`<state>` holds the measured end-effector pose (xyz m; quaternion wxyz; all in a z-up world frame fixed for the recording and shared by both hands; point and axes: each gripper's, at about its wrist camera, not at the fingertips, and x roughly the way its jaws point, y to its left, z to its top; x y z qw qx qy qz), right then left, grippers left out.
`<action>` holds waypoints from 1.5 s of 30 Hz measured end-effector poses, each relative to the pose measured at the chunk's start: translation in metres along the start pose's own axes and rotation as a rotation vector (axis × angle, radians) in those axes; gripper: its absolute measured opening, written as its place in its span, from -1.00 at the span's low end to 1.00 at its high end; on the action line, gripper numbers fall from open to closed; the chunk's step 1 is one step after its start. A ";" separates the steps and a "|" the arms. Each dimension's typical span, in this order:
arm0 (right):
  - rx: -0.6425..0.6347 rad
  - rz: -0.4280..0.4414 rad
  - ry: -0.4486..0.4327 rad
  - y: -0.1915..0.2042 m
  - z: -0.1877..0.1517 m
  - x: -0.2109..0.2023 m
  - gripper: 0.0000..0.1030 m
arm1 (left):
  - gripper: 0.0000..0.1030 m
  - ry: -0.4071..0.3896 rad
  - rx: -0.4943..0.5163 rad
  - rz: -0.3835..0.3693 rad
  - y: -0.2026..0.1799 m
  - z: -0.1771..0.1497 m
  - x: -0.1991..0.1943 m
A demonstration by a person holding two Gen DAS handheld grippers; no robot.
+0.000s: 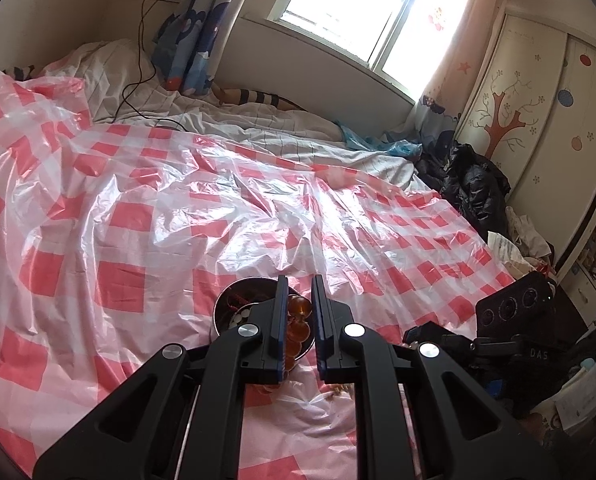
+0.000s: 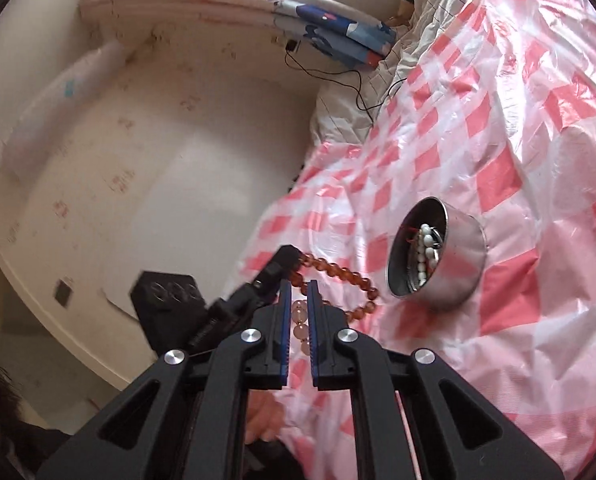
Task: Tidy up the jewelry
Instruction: 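Lower both bracelets into the tin and open both grippers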
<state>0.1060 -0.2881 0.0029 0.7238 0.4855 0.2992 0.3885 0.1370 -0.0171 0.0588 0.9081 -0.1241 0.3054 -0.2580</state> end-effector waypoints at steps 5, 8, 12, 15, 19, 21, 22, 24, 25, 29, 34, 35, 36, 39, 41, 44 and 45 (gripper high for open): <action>0.042 0.044 -0.035 0.001 0.006 -0.010 -0.84 | -0.80 0.011 0.022 0.000 -0.007 0.001 0.009; 0.036 0.046 -0.049 0.005 0.012 -0.012 -0.83 | -0.80 0.016 0.027 -0.011 -0.010 0.005 0.017; 0.032 0.042 -0.058 0.006 0.021 -0.012 -0.83 | -0.80 0.026 0.013 -0.023 -0.009 0.008 0.026; 0.044 0.045 -0.065 0.003 0.027 -0.010 -0.83 | -0.80 0.031 0.006 -0.026 -0.008 0.008 0.029; 0.052 0.043 -0.060 0.001 0.033 -0.004 -0.83 | -0.80 0.063 -0.008 -0.041 -0.004 0.009 0.042; 0.054 0.039 -0.054 -0.001 0.036 0.002 -0.83 | -0.79 0.105 -0.014 -0.013 0.000 0.008 0.054; 0.056 0.038 -0.050 -0.002 0.037 0.004 -0.83 | -0.80 0.130 -0.024 0.002 0.004 0.006 0.061; 0.062 0.035 -0.039 -0.004 0.039 0.010 -0.83 | -0.79 0.150 -0.052 0.035 0.012 0.005 0.066; 0.064 0.034 -0.033 -0.005 0.039 0.013 -0.83 | -0.79 0.149 -0.066 0.045 0.016 0.005 0.065; 0.069 0.025 -0.002 -0.008 0.039 0.028 -0.83 | -0.74 0.094 -0.100 0.080 0.025 0.011 0.052; 0.073 -0.009 0.028 -0.013 0.039 0.047 -0.83 | -0.64 0.074 -0.143 0.132 0.039 0.015 0.042; 0.056 -0.069 0.026 -0.015 0.042 0.050 -0.82 | -0.60 0.071 -0.145 0.140 0.040 0.015 0.040; 0.044 -0.116 0.025 -0.017 0.043 0.052 -0.82 | -0.58 0.068 -0.147 0.145 0.041 0.015 0.039; 0.063 -0.188 0.005 -0.028 0.048 0.051 -0.65 | -0.47 0.061 -0.130 0.162 0.038 0.016 0.036; 0.069 -0.194 -0.008 -0.031 0.047 0.047 -0.50 | -0.40 0.059 -0.093 0.189 0.033 0.015 0.035; 0.064 -0.194 -0.006 -0.030 0.046 0.045 -0.40 | -0.25 0.056 -0.039 0.224 0.024 0.013 0.035; 0.053 -0.205 -0.005 -0.028 0.045 0.045 -0.27 | -0.20 0.051 -0.017 0.246 0.021 0.012 0.035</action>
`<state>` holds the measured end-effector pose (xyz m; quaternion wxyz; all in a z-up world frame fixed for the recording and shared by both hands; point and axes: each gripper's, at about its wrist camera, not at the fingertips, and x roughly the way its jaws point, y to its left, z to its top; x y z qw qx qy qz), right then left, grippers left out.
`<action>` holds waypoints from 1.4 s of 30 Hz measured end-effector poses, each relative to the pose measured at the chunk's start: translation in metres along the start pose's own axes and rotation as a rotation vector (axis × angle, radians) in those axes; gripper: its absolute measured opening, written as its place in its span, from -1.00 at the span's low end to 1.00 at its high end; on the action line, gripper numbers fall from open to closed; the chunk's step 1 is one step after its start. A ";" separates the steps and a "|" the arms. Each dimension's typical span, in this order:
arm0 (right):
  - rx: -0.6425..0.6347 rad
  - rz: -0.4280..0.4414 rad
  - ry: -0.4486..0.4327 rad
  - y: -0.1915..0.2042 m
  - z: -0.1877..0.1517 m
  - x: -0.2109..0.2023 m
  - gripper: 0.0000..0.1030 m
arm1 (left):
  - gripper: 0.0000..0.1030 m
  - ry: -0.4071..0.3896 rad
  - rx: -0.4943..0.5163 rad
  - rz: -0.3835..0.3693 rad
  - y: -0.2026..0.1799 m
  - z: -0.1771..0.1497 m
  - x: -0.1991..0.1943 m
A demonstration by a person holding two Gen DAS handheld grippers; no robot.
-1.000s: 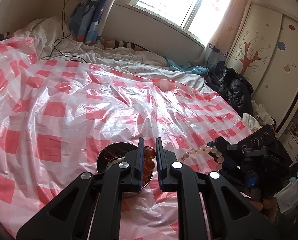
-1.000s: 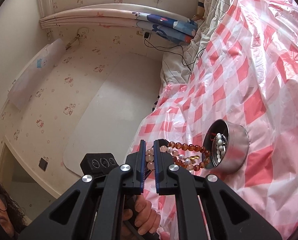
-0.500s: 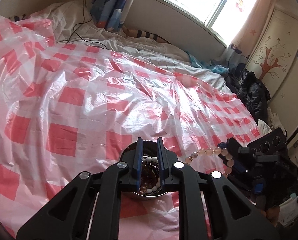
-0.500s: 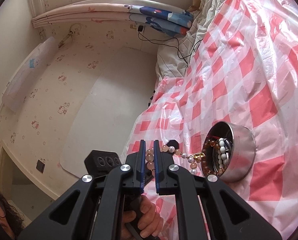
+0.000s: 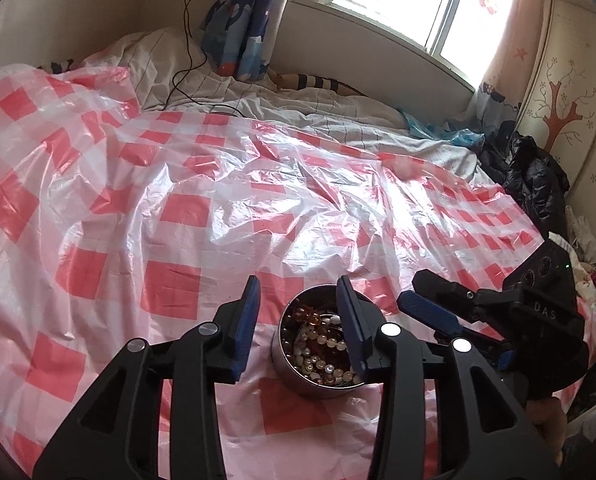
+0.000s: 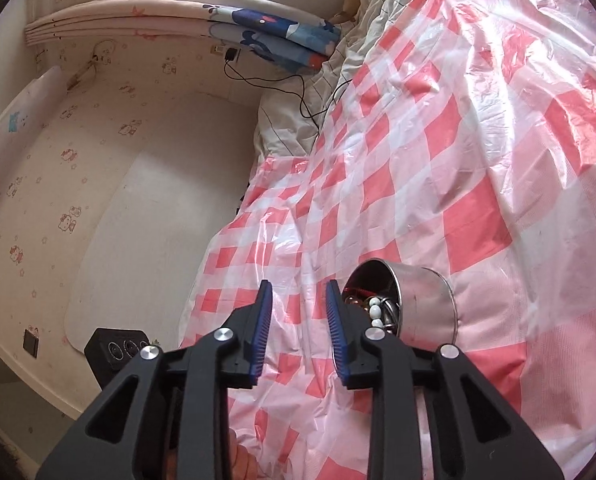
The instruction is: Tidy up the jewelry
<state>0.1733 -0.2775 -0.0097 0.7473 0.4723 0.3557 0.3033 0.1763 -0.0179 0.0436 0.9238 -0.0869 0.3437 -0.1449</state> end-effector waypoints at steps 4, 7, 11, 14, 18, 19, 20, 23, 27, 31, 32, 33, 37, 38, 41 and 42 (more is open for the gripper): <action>-0.060 -0.046 0.015 0.009 -0.005 -0.002 -0.13 | 0.07 -0.025 0.048 0.066 -0.008 -0.002 -0.005; -0.108 -0.118 0.015 0.015 -0.011 -0.003 0.13 | 0.22 -0.035 0.075 0.105 -0.011 -0.004 -0.009; -0.158 -0.206 0.007 0.021 -0.015 -0.006 0.28 | 0.47 -0.044 0.088 0.143 -0.011 -0.006 -0.017; -0.224 -0.302 -0.002 0.029 -0.019 -0.008 0.48 | 0.61 -0.057 0.086 0.162 -0.009 -0.007 -0.024; -0.293 -0.432 -0.014 0.037 -0.028 -0.012 0.69 | 0.70 -0.068 0.091 0.186 -0.007 -0.010 -0.034; -0.309 -0.462 -0.018 0.038 -0.030 -0.013 0.71 | 0.75 -0.071 0.094 0.193 -0.007 -0.011 -0.036; -0.326 -0.494 -0.021 0.040 -0.033 -0.015 0.74 | 0.79 -0.073 0.095 0.197 -0.007 -0.013 -0.038; -0.388 -0.602 -0.044 0.043 -0.049 -0.025 0.82 | 0.85 -0.073 0.105 0.205 -0.007 -0.017 -0.046; -0.460 -0.727 -0.073 0.045 -0.075 -0.041 0.85 | 0.85 -0.057 0.133 0.210 -0.011 -0.028 -0.054; -0.510 -0.792 -0.087 0.048 -0.099 -0.050 0.85 | 0.85 -0.029 0.122 0.197 -0.012 -0.043 -0.061; -0.524 -0.806 -0.092 0.049 -0.104 -0.052 0.85 | 0.85 -0.023 0.118 0.192 -0.011 -0.047 -0.062; -0.544 -0.827 -0.100 0.050 -0.110 -0.054 0.85 | 0.85 -0.014 0.113 0.185 -0.011 -0.051 -0.063; -0.575 -0.851 -0.106 0.054 -0.124 -0.056 0.85 | 0.85 0.010 0.120 0.186 -0.014 -0.065 -0.065; -0.575 -0.855 -0.108 0.053 -0.126 -0.057 0.85 | 0.85 0.014 0.120 0.187 -0.015 -0.068 -0.066; -0.583 -0.881 -0.115 0.053 -0.133 -0.058 0.85 | 0.85 0.028 0.109 0.184 -0.014 -0.078 -0.068; -0.586 -0.885 -0.115 0.053 -0.133 -0.058 0.85 | 0.85 0.033 0.108 0.184 -0.015 -0.081 -0.068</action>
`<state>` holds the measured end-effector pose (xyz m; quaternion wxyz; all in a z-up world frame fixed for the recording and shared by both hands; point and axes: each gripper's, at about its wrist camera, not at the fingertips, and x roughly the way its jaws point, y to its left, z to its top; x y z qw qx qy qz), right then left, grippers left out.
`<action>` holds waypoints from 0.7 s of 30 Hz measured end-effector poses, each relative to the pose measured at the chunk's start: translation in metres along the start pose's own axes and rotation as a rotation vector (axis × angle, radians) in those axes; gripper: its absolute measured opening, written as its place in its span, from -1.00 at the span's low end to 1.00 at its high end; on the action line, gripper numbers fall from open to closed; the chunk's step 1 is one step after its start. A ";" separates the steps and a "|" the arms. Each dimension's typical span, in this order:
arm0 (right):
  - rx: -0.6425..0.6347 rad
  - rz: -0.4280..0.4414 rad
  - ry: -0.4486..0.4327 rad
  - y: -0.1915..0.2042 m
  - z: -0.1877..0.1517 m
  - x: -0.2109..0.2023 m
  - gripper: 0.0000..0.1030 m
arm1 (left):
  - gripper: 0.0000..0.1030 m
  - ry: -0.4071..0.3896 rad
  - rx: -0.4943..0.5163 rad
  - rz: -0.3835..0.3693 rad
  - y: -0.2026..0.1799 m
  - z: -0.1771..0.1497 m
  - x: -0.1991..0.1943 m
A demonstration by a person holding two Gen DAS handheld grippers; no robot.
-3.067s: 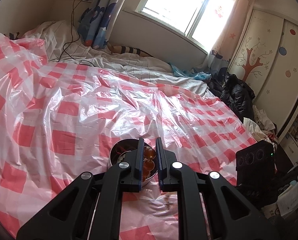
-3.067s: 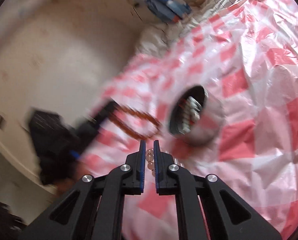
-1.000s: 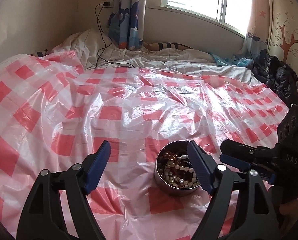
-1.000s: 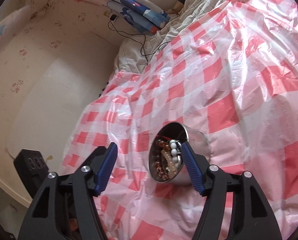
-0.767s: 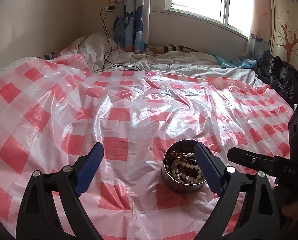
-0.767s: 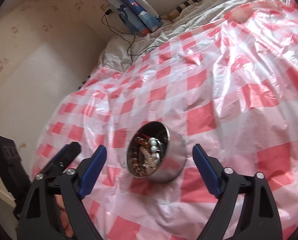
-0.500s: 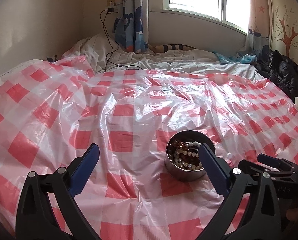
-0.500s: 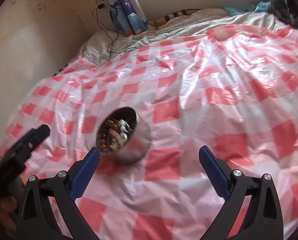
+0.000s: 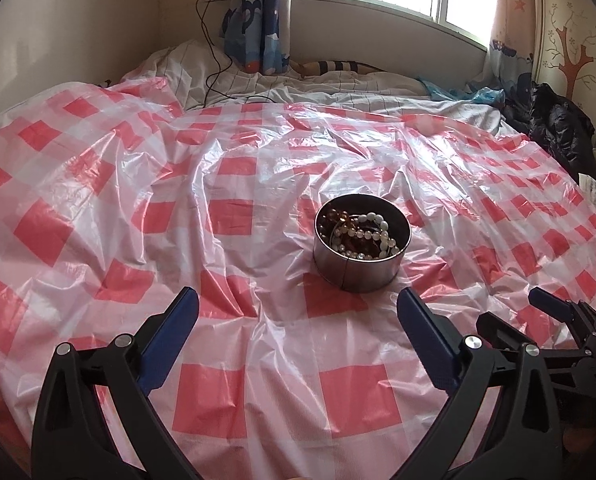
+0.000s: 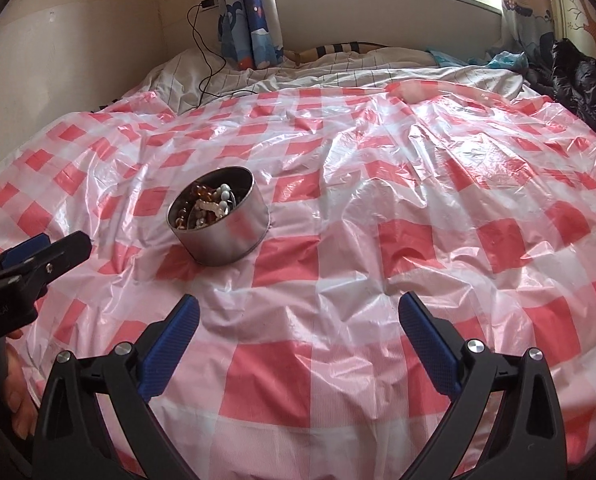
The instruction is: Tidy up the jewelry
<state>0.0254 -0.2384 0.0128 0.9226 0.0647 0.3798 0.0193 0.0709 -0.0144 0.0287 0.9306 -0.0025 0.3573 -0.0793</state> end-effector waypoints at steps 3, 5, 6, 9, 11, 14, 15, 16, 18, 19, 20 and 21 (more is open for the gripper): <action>-0.001 -0.011 -0.007 0.001 -0.001 -0.001 0.85 | 0.85 0.010 0.012 0.005 -0.003 -0.005 0.001; -0.007 -0.024 -0.011 0.002 -0.002 -0.002 0.85 | 0.85 0.012 0.027 0.011 -0.006 -0.006 0.002; -0.010 -0.031 -0.013 0.002 -0.002 -0.002 0.85 | 0.85 0.012 0.032 0.014 -0.006 -0.006 0.003; -0.002 -0.031 -0.009 0.001 -0.002 -0.001 0.85 | 0.85 0.018 0.031 0.013 -0.006 -0.006 0.005; 0.010 -0.031 -0.006 -0.001 -0.002 0.000 0.85 | 0.85 0.019 0.032 0.013 -0.006 -0.006 0.005; 0.019 -0.033 -0.009 -0.002 -0.001 0.000 0.85 | 0.85 0.023 0.039 0.016 -0.007 -0.006 0.007; 0.016 -0.038 -0.012 -0.002 -0.001 0.000 0.85 | 0.85 0.023 0.043 0.018 -0.008 -0.006 0.008; 0.011 -0.045 -0.015 0.000 -0.001 0.000 0.85 | 0.85 0.022 0.047 0.019 -0.009 -0.007 0.008; -0.004 -0.060 -0.018 0.002 -0.002 0.000 0.85 | 0.85 0.021 0.053 0.022 -0.010 -0.006 0.008; -0.009 -0.063 -0.021 0.003 -0.002 0.000 0.85 | 0.85 0.020 0.054 0.026 -0.010 -0.006 0.009; -0.012 -0.064 -0.026 0.004 -0.002 0.000 0.85 | 0.85 0.020 0.055 0.027 -0.011 -0.006 0.008; -0.014 -0.061 -0.035 0.005 -0.002 -0.001 0.85 | 0.85 0.020 0.054 0.027 -0.011 -0.006 0.008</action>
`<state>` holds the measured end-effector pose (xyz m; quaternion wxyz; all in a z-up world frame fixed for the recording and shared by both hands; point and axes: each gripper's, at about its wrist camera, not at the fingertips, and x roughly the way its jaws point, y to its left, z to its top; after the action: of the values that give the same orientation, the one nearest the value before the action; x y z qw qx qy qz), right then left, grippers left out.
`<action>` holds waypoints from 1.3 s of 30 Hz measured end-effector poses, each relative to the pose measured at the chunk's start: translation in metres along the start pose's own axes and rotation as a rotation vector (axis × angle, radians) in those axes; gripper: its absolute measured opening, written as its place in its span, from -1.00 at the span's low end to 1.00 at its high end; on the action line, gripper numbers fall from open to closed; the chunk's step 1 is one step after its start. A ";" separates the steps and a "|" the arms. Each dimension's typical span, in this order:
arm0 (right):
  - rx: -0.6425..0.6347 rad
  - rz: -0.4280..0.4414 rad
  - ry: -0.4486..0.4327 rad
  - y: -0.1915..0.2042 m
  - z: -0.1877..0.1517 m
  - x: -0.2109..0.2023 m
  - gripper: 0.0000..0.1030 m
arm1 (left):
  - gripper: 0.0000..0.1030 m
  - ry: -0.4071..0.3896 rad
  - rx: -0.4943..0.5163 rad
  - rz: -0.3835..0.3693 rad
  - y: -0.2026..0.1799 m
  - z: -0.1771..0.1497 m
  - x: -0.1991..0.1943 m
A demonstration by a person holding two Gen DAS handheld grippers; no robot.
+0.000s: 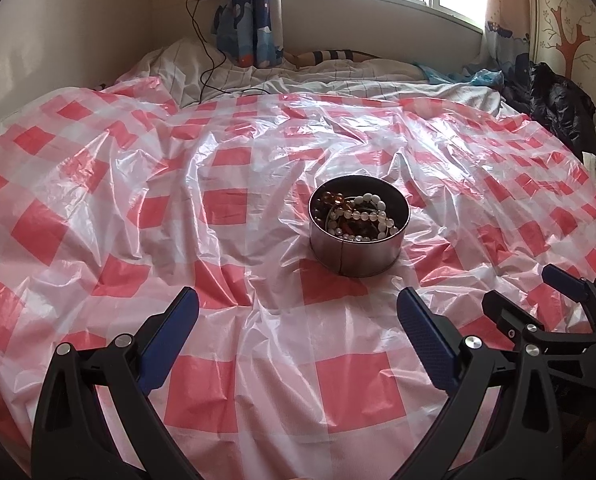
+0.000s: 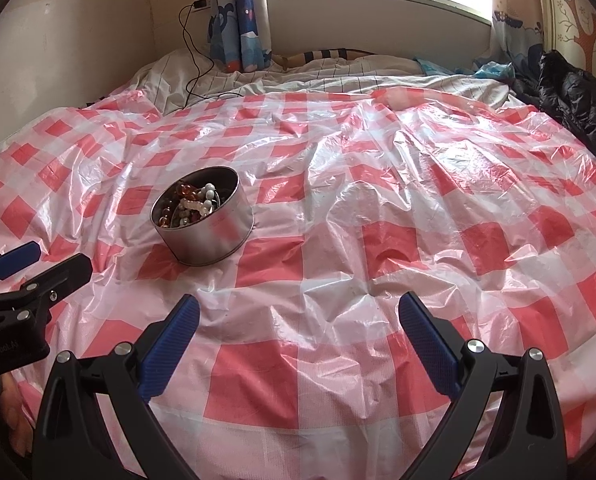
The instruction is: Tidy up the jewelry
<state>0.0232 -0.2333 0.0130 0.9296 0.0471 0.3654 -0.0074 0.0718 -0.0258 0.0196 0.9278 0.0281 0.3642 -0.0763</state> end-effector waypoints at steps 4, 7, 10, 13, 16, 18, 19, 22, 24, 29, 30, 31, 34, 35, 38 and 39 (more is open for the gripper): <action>0.004 0.009 -0.031 0.000 0.002 -0.006 0.85 | 0.85 0.001 -0.004 0.006 0.001 0.001 0.000; 0.010 0.008 -0.046 -0.002 0.003 -0.009 0.85 | 0.85 0.001 -0.004 0.005 0.001 0.001 0.000; 0.002 0.009 -0.058 -0.001 0.004 -0.011 0.85 | 0.85 0.005 -0.002 0.010 0.000 0.001 0.001; -0.028 -0.011 -0.070 0.004 0.004 -0.013 0.85 | 0.85 0.005 0.001 0.012 0.001 0.001 0.000; -0.059 -0.051 -0.073 0.009 0.003 -0.013 0.85 | 0.85 0.007 -0.002 0.011 0.001 0.001 0.000; -0.070 -0.081 -0.073 0.010 0.003 -0.012 0.85 | 0.85 0.005 -0.003 0.008 0.001 0.002 -0.001; -0.071 -0.087 -0.070 0.010 0.003 -0.011 0.85 | 0.85 0.004 -0.003 0.008 0.001 0.002 -0.001; -0.058 -0.083 -0.058 0.006 0.003 -0.009 0.85 | 0.85 0.004 -0.002 0.013 0.000 0.003 0.000; -0.049 -0.077 -0.053 0.005 0.003 -0.008 0.85 | 0.85 0.003 -0.003 0.012 0.000 0.003 0.000; -0.036 -0.064 -0.040 0.002 0.002 -0.006 0.85 | 0.85 0.005 0.001 0.011 -0.002 0.004 0.000; -0.035 -0.061 -0.039 0.002 0.002 -0.005 0.85 | 0.85 0.005 0.002 0.010 -0.002 0.004 0.001; -0.035 -0.061 -0.039 0.002 0.002 -0.006 0.85 | 0.85 0.004 0.001 0.011 -0.002 0.004 0.000; -0.032 -0.062 -0.041 0.001 0.002 -0.006 0.85 | 0.85 0.004 0.003 0.012 -0.002 0.004 0.000; -0.031 -0.061 -0.041 0.001 0.002 -0.006 0.85 | 0.85 0.004 0.002 0.012 -0.002 0.004 0.001; -0.028 -0.058 -0.038 0.001 0.002 -0.005 0.85 | 0.85 0.005 0.002 0.012 -0.002 0.004 0.000; -0.028 -0.057 -0.037 0.001 0.002 -0.005 0.85 | 0.85 0.005 0.001 0.013 -0.002 0.004 0.000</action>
<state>0.0210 -0.2329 0.0179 0.9362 0.0236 0.3495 -0.0298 0.0741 -0.0282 0.0223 0.9273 0.0313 0.3663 -0.0702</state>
